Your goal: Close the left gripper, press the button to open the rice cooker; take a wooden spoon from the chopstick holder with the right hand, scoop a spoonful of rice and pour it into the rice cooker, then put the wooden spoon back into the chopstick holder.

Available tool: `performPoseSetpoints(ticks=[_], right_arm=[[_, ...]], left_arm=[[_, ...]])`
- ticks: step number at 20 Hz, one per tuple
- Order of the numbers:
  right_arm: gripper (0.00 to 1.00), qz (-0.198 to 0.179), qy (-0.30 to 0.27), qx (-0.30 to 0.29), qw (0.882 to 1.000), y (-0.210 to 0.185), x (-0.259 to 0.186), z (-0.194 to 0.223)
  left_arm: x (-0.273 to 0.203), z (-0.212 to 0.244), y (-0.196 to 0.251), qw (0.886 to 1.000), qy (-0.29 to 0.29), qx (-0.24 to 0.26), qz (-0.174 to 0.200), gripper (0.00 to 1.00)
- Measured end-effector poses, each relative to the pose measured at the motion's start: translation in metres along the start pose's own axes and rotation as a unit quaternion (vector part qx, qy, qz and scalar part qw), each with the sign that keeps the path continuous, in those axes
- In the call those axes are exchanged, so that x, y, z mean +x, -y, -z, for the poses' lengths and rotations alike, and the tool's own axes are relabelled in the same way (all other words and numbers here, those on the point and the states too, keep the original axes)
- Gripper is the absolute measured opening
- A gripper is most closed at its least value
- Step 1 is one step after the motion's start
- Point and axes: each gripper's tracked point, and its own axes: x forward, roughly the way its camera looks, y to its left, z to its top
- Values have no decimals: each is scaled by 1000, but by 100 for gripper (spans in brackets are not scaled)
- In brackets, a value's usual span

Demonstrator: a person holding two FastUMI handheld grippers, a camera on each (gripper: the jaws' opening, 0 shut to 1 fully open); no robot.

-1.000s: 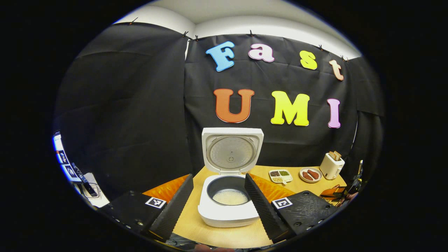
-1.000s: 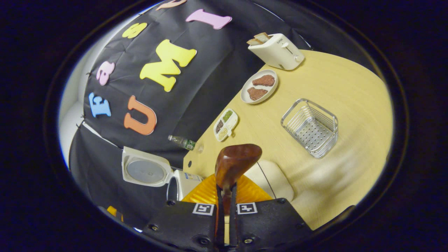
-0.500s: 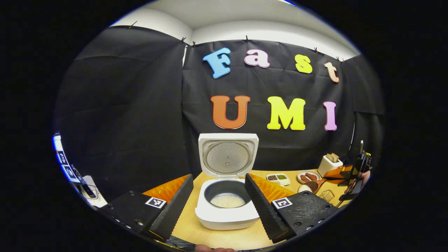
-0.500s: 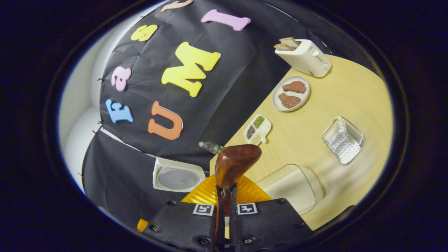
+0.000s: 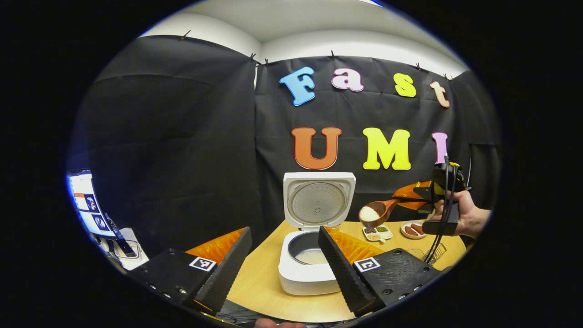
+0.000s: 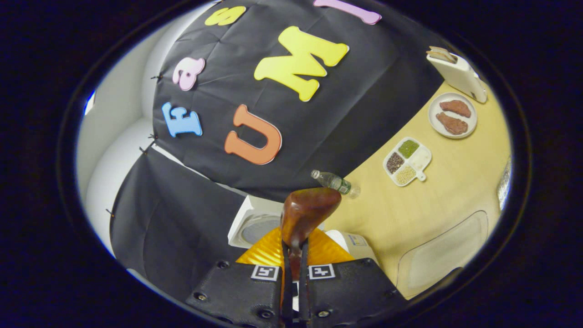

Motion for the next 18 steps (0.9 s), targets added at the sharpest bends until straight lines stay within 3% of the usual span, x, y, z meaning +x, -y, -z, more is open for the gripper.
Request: performPoseSetpoints(ticks=[4, 7, 13, 18], right_arm=[[10, 23, -17, -30, 999, -1, 49, 22], [10, 51, -26, -93, 994, 5, 73, 36], [10, 84, -14, -221, 971, 1, 91, 45], [11, 86, -7, -313, 946, -9, 97, 48]], left_arm=[[1, 11, -18, 1000, -9, -24, -12, 94], [-7, 20, -30, 999, -15, -44, -20, 94], [-7, 38, -41, 998, -33, -51, -27, 94], [0, 38, -40, 998, -30, -52, -18, 94]])
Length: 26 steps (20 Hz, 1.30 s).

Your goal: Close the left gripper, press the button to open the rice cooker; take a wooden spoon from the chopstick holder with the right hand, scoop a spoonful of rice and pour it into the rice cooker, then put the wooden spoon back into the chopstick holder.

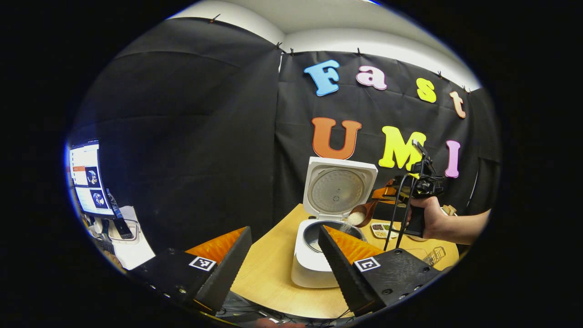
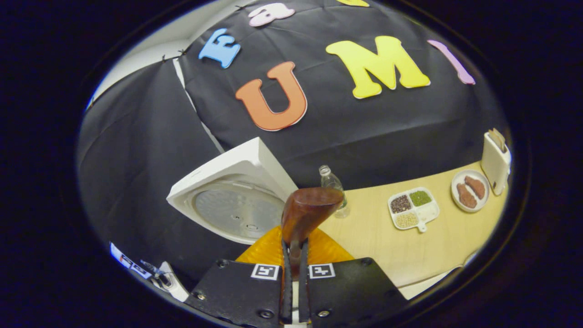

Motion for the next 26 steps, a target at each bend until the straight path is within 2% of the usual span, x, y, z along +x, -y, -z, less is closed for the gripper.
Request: performPoseSetpoints(ticks=[6, 11, 13, 18, 21, 23, 26], right_arm=[[11, -8, 23, -134, 991, -28, -6, -7], [11, -28, 44, -230, 972, -53, -16, -11], [11, -35, 52, -268, 961, -62, -23, -11], [11, -51, 73, -366, 926, -87, -37, -8], [11, -63, 94, -422, 899, -104, -50, -11], [11, -78, 96, -434, 892, -111, -55, -6], [10, -84, 96, -429, 894, -115, -60, -7]], left_arm=[[8, 1, 8, 1000, -1, -6, 14, 94], [11, 2, 8, 1000, 3, -6, 15, 94], [11, 0, 7, 1000, 5, -5, 14, 94], [11, -1, 7, 1000, 9, -8, 14, 95], [8, -1, 9, 1000, 11, -9, 17, 95], [7, -2, 10, 1000, 14, -7, 19, 95], [5, -6, 14, 1000, 19, -5, 21, 95]])
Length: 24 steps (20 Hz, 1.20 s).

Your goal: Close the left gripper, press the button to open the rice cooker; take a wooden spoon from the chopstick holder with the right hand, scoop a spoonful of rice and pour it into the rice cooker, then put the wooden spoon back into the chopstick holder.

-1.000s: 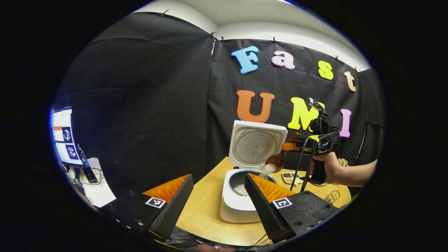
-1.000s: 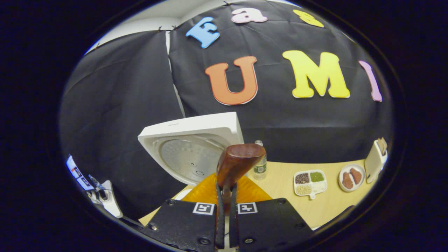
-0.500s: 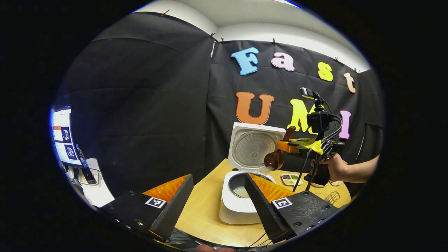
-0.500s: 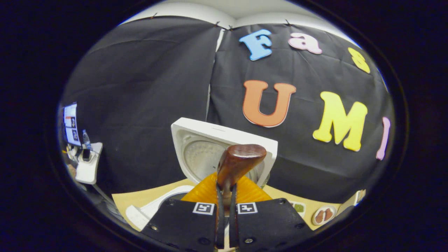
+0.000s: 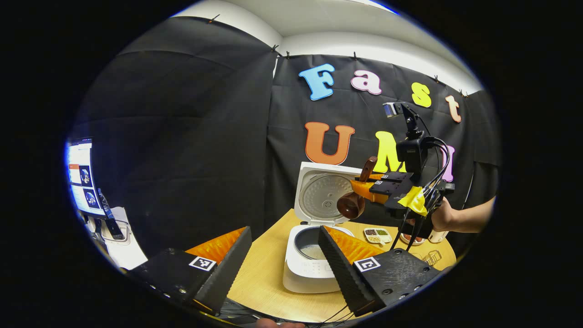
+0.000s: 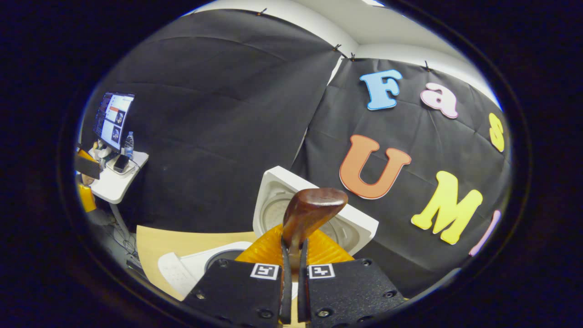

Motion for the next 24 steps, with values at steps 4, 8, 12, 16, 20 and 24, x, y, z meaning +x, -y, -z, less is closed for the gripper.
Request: performPoseSetpoints(ticks=[4, 8, 12, 16, 20, 24], right_arm=[[11, 5, -9, 42, 999, 4, -10, 3], [10, 12, -21, 133, 991, 22, -34, 7], [11, 23, -22, 223, 974, 46, -73, 13], [10, 37, -20, 298, 954, 75, -126, 25], [11, 74, -17, 399, 914, 119, -184, 50], [11, 138, -18, 427, 893, 170, -237, 89]], left_arm=[[-3, -6, 7, 1000, 4, 3, 7, 94], [-5, -13, 23, 999, 12, 16, 25, 94], [-10, -8, 48, 998, 7, 22, 52, 94], [-10, -5, 78, 996, 6, 31, 85, 95], [-13, -3, 111, 993, 7, 31, 115, 94], [-11, 2, 143, 989, -1, 35, 145, 95]])
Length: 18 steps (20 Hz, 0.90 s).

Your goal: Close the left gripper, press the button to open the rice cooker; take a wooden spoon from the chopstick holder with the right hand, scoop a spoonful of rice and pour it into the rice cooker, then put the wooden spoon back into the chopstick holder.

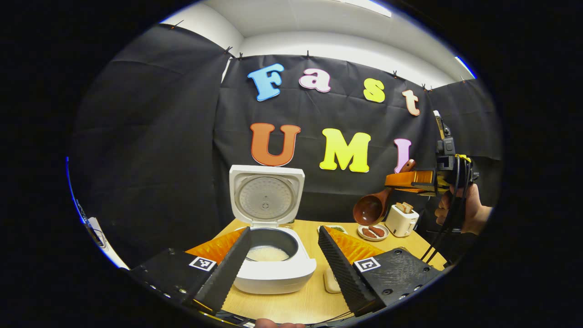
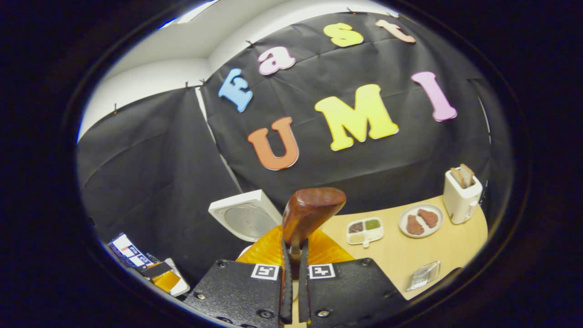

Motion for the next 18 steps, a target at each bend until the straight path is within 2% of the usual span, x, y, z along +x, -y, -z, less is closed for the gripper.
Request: performPoseSetpoints(ticks=[5, 11, 18], right_arm=[[10, 76, 6, 23, 997, 87, -46, -4], [10, 153, -5, 43, 987, 179, -70, 14], [11, 208, -44, -4, 977, 257, -64, 67]], left_arm=[[18, 0, 33, 1000, -10, -3, 28, 95], [39, -10, 45, 1000, -11, -4, 19, 94], [56, -15, 61, 999, -32, 0, 6, 94]])
